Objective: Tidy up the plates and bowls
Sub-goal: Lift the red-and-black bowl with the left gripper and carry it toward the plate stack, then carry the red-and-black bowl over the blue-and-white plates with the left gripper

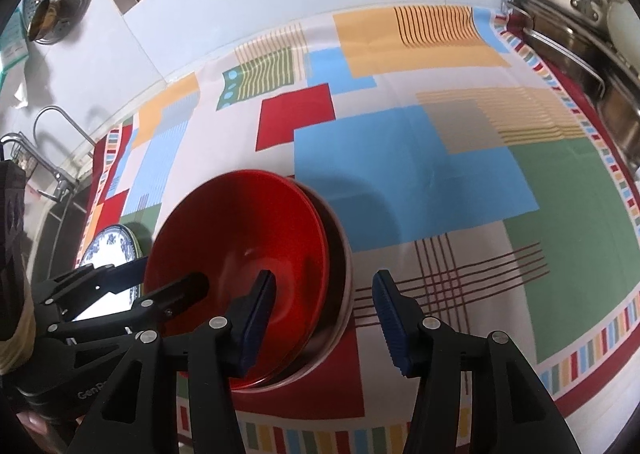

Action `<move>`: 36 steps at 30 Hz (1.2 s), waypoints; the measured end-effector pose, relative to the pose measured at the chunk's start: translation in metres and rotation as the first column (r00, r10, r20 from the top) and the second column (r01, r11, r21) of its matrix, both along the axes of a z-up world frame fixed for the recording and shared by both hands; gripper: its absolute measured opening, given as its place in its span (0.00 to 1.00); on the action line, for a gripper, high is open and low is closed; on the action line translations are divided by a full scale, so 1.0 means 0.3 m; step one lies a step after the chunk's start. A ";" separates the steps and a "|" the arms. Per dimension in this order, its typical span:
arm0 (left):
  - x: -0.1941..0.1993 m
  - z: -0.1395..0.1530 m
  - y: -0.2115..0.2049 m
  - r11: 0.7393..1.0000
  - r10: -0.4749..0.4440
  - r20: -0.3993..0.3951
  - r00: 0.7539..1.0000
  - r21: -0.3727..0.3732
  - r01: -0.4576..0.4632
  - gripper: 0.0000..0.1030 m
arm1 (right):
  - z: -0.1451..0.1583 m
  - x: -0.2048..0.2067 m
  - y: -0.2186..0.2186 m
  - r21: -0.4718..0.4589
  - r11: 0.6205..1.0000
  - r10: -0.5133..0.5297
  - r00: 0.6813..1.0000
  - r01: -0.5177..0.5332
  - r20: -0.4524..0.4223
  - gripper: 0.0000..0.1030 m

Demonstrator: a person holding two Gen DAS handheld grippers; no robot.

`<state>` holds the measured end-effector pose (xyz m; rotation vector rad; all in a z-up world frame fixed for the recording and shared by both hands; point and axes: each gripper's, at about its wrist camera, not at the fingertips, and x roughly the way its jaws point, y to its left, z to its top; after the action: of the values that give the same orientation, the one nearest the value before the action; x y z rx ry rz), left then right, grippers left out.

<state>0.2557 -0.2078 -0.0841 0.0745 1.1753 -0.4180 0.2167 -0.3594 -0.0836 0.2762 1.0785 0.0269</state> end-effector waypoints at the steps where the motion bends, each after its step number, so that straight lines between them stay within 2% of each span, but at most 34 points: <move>1: 0.003 -0.008 -0.003 1.000 0.003 -0.008 1.000 -0.003 -0.003 0.50 | -0.005 0.002 0.001 0.003 1.000 0.001 1.000 -0.001 0.000 0.50; 8: 0.021 -0.039 -0.014 1.000 0.016 -0.031 0.999 -0.001 -0.016 0.49 | -0.024 0.016 0.007 -0.001 1.000 -0.007 1.000 0.007 -0.015 0.49; 11: 0.030 -0.051 -0.015 1.000 0.019 -0.038 0.999 0.002 -0.019 0.48 | -0.033 0.027 0.008 0.000 1.000 -0.007 1.000 0.007 -0.024 0.44; 13: 0.036 -0.058 -0.015 1.000 0.021 -0.044 0.999 0.000 -0.021 0.43 | -0.041 0.031 0.009 0.004 1.000 -0.003 1.000 0.003 -0.030 0.43; 16: 0.040 -0.064 -0.020 1.000 0.016 -0.049 0.999 -0.009 -0.017 0.39 | -0.052 0.036 0.009 0.007 1.000 0.001 0.999 -0.001 -0.044 0.33; 20: 0.044 -0.062 -0.032 1.000 0.002 -0.053 0.999 -0.023 -0.003 0.32 | -0.065 0.038 0.005 0.014 1.000 -0.004 0.998 0.004 -0.060 0.28; 36: 0.049 -0.058 -0.036 1.000 0.012 -0.052 0.999 -0.012 -0.012 0.31 | -0.067 0.043 0.010 0.003 1.000 -0.006 0.997 0.006 -0.071 0.28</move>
<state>0.2703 -0.2185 -0.1016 0.0455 1.2239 -0.4189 0.2297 -0.3566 -0.1038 0.2852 1.1483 0.0133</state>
